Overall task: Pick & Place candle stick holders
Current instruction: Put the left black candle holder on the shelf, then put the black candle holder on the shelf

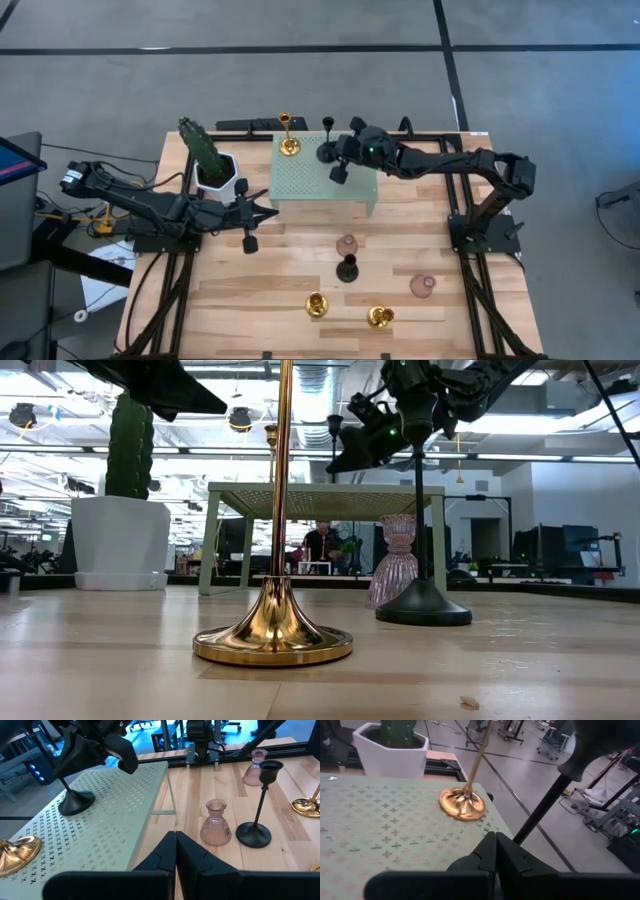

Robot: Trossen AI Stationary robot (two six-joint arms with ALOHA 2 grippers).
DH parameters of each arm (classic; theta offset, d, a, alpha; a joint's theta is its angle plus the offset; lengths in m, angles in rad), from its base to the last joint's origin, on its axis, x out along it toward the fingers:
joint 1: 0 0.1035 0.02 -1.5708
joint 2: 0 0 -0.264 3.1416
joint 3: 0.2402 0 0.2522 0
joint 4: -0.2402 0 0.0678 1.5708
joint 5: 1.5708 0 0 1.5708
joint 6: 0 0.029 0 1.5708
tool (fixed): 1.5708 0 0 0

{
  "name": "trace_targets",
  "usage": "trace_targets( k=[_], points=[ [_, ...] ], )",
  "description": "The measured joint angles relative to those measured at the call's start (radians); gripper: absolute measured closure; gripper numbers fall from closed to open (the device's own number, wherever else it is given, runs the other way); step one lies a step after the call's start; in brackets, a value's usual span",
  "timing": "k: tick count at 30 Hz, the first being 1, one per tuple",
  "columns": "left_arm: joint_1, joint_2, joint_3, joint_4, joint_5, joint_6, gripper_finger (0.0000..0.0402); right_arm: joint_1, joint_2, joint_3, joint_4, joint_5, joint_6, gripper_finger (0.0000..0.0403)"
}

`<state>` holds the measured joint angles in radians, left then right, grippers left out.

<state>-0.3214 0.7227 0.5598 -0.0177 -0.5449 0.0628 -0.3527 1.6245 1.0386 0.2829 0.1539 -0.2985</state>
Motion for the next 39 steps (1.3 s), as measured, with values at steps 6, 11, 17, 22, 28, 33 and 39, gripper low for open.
trace_targets(
  k=[6,11,17,22,28,33,39],
  points=[
    [0.000,0.000,0.000,0.000,0.000,0.000,0.0398,-0.017,0.000,0.000,0.007,-0.036,0.000,0.0403],
    [0.000,0.000,0.000,0.000,0.000,0.000,0.0396,-0.017,0.000,0.000,0.023,-0.052,-0.011,0.0403],
    [0.000,0.000,0.000,0.000,0.000,0.000,0.0397,0.003,0.000,0.000,-0.021,-0.094,-0.011,0.0403],
    [0.000,0.000,0.000,0.000,0.000,0.000,0.0398,0.041,0.000,0.000,-0.162,-0.055,-0.010,0.0403],
    [0.000,0.000,0.000,0.000,0.000,0.000,0.0396,0.075,0.000,0.000,-0.225,0.082,-0.022,0.0403],
    [0.000,0.000,0.000,-0.001,0.000,0.000,0.0398,0.107,-0.027,0.000,-0.270,0.085,-0.023,0.0403],
    [0.000,0.000,0.000,-0.004,0.000,0.007,0.0397,0.189,-0.131,0.000,-0.391,0.188,-0.019,0.0403]
  ],
)
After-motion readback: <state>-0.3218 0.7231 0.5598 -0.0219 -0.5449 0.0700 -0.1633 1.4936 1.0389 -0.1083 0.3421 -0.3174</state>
